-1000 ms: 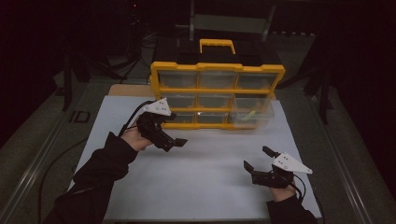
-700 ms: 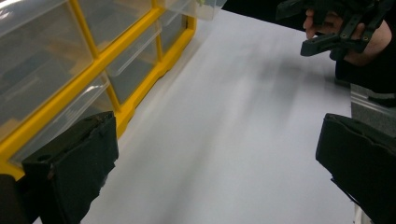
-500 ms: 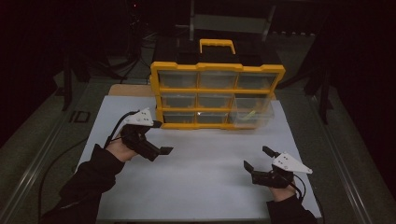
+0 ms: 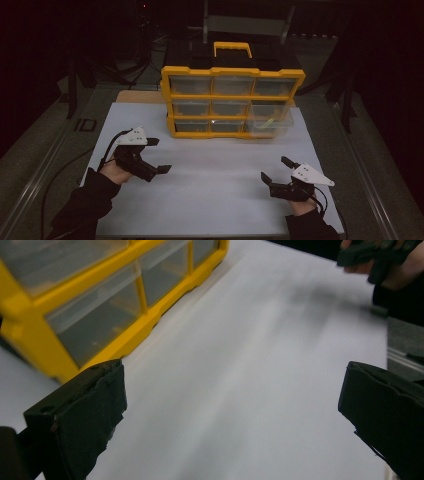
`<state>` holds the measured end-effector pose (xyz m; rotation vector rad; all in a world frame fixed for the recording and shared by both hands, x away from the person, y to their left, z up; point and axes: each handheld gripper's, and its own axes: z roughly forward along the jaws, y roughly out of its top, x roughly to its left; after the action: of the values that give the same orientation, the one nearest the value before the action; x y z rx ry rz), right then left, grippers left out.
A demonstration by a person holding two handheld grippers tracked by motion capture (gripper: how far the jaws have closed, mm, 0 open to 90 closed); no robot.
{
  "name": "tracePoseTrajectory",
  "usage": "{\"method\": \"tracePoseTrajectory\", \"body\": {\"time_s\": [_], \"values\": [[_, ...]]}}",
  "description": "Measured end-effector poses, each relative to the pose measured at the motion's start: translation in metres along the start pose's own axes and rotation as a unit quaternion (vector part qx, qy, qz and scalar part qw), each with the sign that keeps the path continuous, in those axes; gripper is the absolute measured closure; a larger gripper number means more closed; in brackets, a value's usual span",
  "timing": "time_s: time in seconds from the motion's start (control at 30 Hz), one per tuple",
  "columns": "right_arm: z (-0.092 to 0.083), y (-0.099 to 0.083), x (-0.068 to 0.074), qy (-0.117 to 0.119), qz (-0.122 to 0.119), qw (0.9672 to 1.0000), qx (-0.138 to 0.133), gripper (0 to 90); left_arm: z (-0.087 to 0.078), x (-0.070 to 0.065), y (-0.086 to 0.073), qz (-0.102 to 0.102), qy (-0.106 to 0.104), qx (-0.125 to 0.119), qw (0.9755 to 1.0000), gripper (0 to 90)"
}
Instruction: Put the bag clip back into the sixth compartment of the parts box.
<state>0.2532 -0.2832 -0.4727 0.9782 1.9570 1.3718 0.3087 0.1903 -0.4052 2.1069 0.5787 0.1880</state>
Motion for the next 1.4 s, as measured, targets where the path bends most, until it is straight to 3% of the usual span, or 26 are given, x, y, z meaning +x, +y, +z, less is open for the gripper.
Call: {"method": "tracePoseTrajectory", "body": {"time_s": [0.27, 0.53, 0.73, 0.9, 1.07, 1.23, 1.4], "values": [[0.000, 0.000, 0.000, 0.000, -0.002, 1.0000, 0.000, 8.8, -0.007, 0.000, -0.029, -0.020, 0.016, -0.004, 0.9997, 0.0], [0.000, 0.001, 0.001, 0.000, -0.003, 1.0000, 0.000, 8.8, -0.016, -0.001, -0.062, -0.053, 0.034, -0.015, 0.9979, 0.0], [0.001, 0.001, 0.002, 0.000, -0.003, 1.0000, 0.003, 8.8, -0.018, -0.003, -0.077, -0.066, 0.043, -0.016, 0.9967, 0.0], [0.001, 0.000, 0.002, 0.002, -0.003, 1.0000, 0.004, 8.8, -0.018, -0.006, -0.097, -0.088, 0.063, -0.031, 0.9936, 0.0], [0.001, 0.000, 0.002, 0.003, -0.004, 1.0000, 0.005, 8.7, -0.019, -0.010, -0.106, -0.100, 0.068, -0.049, 0.9915, 0.0], [0.002, -0.001, 0.002, 0.003, -0.004, 1.0000, 0.005, 8.7, -0.021, -0.014, -0.113, -0.099, 0.106, -0.064, 0.9873, 0.0], [0.002, -0.001, 0.001, 0.003, -0.004, 1.0000, 0.005, 8.7, -0.021, -0.016, -0.119, -0.102, 0.128, -0.067, 0.9842, 0.0]]}}
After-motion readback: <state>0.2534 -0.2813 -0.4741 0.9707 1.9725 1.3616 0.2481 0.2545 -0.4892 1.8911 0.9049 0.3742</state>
